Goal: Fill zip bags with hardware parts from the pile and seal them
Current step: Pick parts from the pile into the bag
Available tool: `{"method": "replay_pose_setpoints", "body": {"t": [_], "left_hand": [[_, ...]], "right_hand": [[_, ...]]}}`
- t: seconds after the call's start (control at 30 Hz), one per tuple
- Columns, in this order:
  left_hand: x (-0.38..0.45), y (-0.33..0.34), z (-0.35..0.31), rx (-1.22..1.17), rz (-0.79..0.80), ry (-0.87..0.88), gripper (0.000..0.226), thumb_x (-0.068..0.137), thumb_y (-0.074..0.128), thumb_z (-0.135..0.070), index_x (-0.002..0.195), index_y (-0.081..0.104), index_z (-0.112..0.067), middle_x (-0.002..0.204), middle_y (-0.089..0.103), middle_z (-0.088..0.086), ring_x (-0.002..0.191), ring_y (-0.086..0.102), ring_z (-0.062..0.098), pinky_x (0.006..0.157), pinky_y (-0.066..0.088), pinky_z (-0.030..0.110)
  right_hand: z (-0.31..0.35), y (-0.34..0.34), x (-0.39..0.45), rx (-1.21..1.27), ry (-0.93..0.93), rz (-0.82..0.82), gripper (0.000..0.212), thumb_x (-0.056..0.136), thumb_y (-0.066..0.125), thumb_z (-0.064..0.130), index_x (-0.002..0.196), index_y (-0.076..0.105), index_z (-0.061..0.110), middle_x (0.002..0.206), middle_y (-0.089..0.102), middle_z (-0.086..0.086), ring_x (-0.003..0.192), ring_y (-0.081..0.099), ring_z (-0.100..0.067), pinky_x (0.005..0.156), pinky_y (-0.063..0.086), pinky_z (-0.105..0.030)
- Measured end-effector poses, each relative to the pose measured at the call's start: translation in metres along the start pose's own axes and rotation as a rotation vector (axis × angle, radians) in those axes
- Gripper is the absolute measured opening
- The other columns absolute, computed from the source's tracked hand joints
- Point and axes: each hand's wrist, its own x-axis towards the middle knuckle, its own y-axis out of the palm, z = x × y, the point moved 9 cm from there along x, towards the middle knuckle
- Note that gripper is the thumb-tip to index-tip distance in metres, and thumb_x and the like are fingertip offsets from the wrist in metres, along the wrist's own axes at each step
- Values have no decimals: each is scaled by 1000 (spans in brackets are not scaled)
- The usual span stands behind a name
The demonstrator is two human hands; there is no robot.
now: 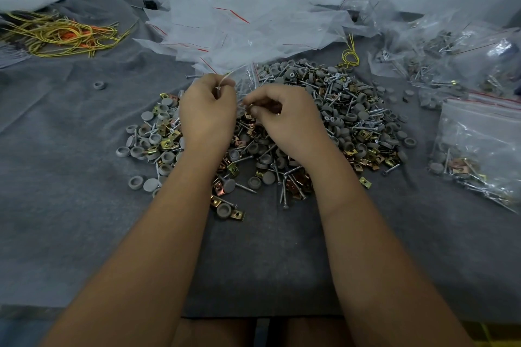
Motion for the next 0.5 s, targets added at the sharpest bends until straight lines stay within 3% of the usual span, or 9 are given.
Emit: {"method": "replay_pose_setpoints", "body": {"t": [0.13, 0.3, 0.4, 0.5], "left_hand": [[0, 0, 0, -8, 4, 5, 19, 90, 49, -15, 94, 67, -22, 57, 49, -8, 50, 42, 7, 52, 31, 25], [0, 0, -1, -17, 6, 12, 20, 91, 49, -16, 97, 68, -20, 57, 50, -8, 49, 42, 8, 52, 32, 25], [0, 0, -1, -20, 5, 25, 18, 91, 50, -17, 98, 66, -22, 57, 50, -8, 48, 42, 6, 51, 33, 24], [-3, 2, -7, -2, 13, 82, 19, 89, 52, -16, 102, 61, -26, 55, 46, -9, 45, 42, 1, 48, 34, 21]], "right_hand": [[1, -8, 0, 104, 2, -64, 24, 85, 63, -5, 89, 69, 18, 87, 69, 1, 85, 65, -11, 80, 55, -25], [0, -15, 0, 209, 10, -117, 27, 87, 64, 1, 86, 65, 28, 83, 71, 7, 82, 68, -7, 77, 56, -21], [-3, -17, -1, 267, 38, -142, 23, 89, 63, 2, 86, 63, 25, 83, 71, -1, 80, 70, -18, 68, 58, -24], [-9, -19, 1, 300, 73, -165, 17, 89, 63, 2, 92, 65, 19, 84, 71, -1, 81, 70, -14, 62, 53, -15]]}}
